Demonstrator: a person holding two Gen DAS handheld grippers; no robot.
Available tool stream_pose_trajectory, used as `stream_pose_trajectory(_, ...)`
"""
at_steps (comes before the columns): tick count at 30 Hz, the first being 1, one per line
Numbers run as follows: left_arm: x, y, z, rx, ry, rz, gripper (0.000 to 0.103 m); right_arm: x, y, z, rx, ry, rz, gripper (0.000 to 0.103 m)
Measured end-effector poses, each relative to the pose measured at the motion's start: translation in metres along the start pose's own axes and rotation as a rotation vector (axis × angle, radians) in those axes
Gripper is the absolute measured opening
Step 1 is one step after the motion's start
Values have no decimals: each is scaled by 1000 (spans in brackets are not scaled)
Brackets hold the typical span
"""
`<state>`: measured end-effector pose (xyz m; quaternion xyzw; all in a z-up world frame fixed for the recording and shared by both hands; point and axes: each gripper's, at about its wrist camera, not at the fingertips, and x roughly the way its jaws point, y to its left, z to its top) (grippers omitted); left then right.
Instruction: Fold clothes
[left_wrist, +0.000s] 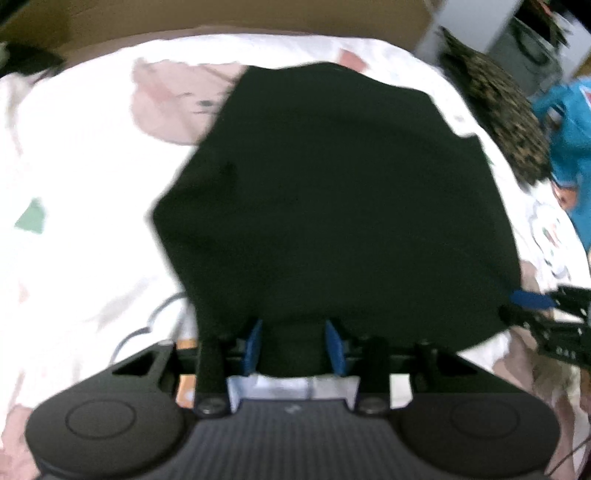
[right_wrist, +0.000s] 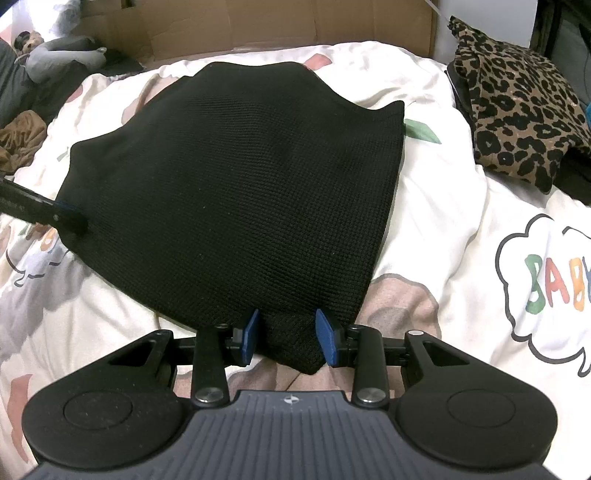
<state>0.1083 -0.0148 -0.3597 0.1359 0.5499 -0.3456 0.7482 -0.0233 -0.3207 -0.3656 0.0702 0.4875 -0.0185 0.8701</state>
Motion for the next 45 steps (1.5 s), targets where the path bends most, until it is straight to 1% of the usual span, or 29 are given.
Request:
stream_pose_trajectory(3,-6,21,-3,-64,-14,39,41,0,0,0,0,-2,-1,40)
stream_pose_trajectory(11,-29,59,-14,-188,-58,85,40,0,1,1,-3,4,-6,40)
stream_pose_trajectory(14,-33,54,-12,-180,-76,78,40,0,2,1,-3,5,-8,40)
stream_pose_trajectory(19,-31,31,-6,-112,-84,32,40,0,2,1,-1,8,-6,40)
stream_pose_trajectory(23,-14,13,-6,-80,-64,-3,40,0,2,2,5,10,-7,41)
stream_pose_trajectory(27,0,7,-7,-62,-38,0,40,-2,3,3,11,10,-9,41)
stream_pose_trajectory(30,2,12,-11,-77,-21,8,40,-5,3,5,19,8,-10,41)
stream_pose_trajectory(32,4,18,-12,-110,-6,2,40,-9,3,6,23,-1,-11,41)
stream_pose_trajectory(33,3,20,-13,-117,-8,3,39,-12,4,8,23,-8,-11,41)
stream_pose_trajectory(34,2,22,-13,-124,-10,3,35,-14,4,9,24,-15,-12,41)
stream_pose_trajectory(37,-5,25,-14,-132,-29,5,34,-28,4,11,35,-69,-7,41)
stream_pose_trajectory(41,-13,32,-17,-166,-28,9,36,-43,-2,11,107,-121,55,41)
stream_pose_trajectory(45,-15,39,-22,-205,-25,11,37,-51,-11,7,221,-124,142,41)
